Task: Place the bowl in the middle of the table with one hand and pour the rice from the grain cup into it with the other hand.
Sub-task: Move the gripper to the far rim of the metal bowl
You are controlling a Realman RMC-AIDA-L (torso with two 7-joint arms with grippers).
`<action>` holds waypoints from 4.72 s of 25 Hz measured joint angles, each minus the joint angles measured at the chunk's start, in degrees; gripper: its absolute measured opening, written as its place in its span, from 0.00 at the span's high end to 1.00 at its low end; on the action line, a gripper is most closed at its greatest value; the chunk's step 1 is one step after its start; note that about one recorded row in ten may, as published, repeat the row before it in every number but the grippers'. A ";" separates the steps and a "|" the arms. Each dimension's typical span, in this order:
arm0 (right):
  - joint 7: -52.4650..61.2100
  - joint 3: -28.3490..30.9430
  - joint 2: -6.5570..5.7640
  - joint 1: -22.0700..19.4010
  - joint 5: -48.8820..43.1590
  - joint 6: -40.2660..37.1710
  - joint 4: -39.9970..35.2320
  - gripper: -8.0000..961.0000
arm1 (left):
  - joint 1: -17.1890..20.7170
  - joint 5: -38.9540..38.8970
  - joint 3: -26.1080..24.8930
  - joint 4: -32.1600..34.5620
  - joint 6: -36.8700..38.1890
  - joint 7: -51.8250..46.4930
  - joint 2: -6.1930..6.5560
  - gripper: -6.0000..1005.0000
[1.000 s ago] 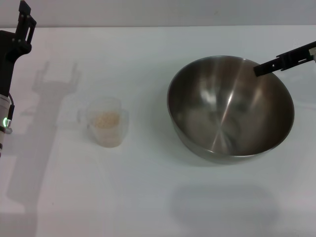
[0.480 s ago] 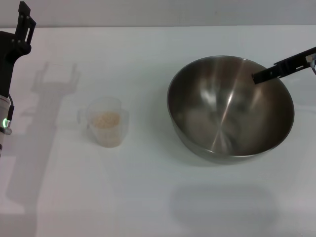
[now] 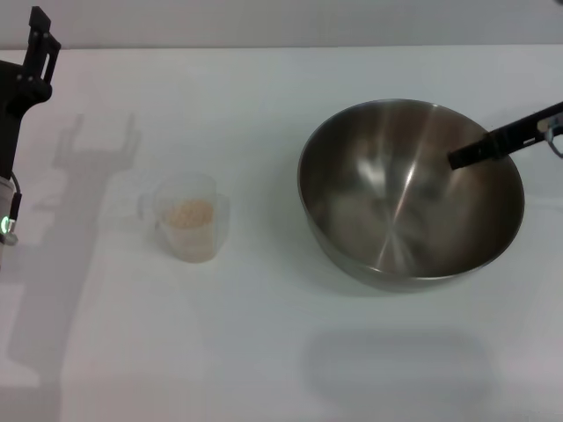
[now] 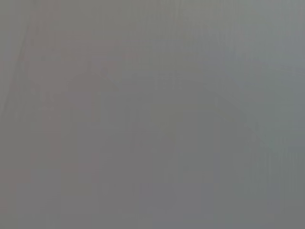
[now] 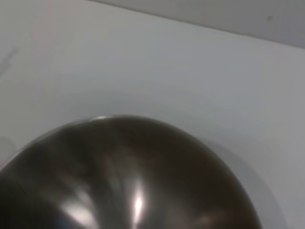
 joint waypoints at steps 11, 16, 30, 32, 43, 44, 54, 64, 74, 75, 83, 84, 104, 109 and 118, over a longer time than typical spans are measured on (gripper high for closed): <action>-0.37 -0.04 0.74 -0.28 -0.86 -1.92 3.51 0.32 | 1.52 0.20 0.08 0.03 0.14 0.00 -0.05 0.26; -0.72 0.09 0.68 -0.32 -0.86 -2.64 4.38 0.41 | 2.25 0.35 0.07 -0.11 0.29 0.00 0.00 0.26; -0.57 0.47 0.56 -0.62 -1.01 -3.29 4.12 0.91 | 2.06 0.35 -0.36 0.39 0.44 0.00 0.26 0.26; -0.46 0.52 0.57 -0.61 -0.90 -3.01 3.43 0.92 | 2.03 0.33 -0.36 0.39 0.46 0.00 0.29 0.26; -1.48 2.15 0.26 -3.39 7.82 -0.08 -4.87 0.94 | 2.07 0.02 -0.38 0.49 1.84 0.00 0.31 0.26; -2.03 2.50 0.19 -3.62 8.93 0.19 -5.28 0.94 | 2.07 0.05 -0.38 0.49 1.84 0.00 0.31 0.26; -1.69 3.63 -0.24 -3.92 8.98 1.97 -7.10 0.94 | 2.03 0.24 -0.38 0.44 2.01 0.00 0.30 0.26; 0.24 0.63 0.20 -1.29 4.29 3.58 -8.86 0.86 | 2.19 0.37 -0.38 0.32 2.22 0.00 0.22 0.26; 2.34 -3.28 0.85 -0.20 0.52 3.32 -9.68 0.56 | 2.79 0.15 -0.14 0.47 3.27 0.00 0.21 0.26; 2.38 -3.40 0.85 -0.19 0.42 3.37 -9.68 0.51 | 2.81 0.18 -0.14 0.47 3.29 0.00 0.21 0.26; 2.50 -6.61 0.93 -0.14 -1.75 0.80 -4.99 0.52 | 2.80 0.11 -0.12 0.68 3.31 0.00 0.21 0.26; 2.52 -6.95 0.94 -0.04 -1.77 0.41 -4.33 0.52 | 2.80 0.11 -0.11 0.82 3.31 0.00 0.21 0.26; 2.33 -7.43 0.79 1.81 -2.25 -3.64 3.44 0.60 | 3.12 -0.07 -0.16 1.18 3.29 0.00 0.21 0.26; 2.07 -7.41 0.67 1.59 -2.28 -3.68 3.24 0.80 | 3.13 -0.07 -0.28 1.17 3.29 0.00 0.21 0.26; 1.80 -5.46 0.42 1.04 -1.88 -2.95 0.72 0.99 | 3.13 -0.04 -0.34 1.17 3.29 0.00 0.21 0.26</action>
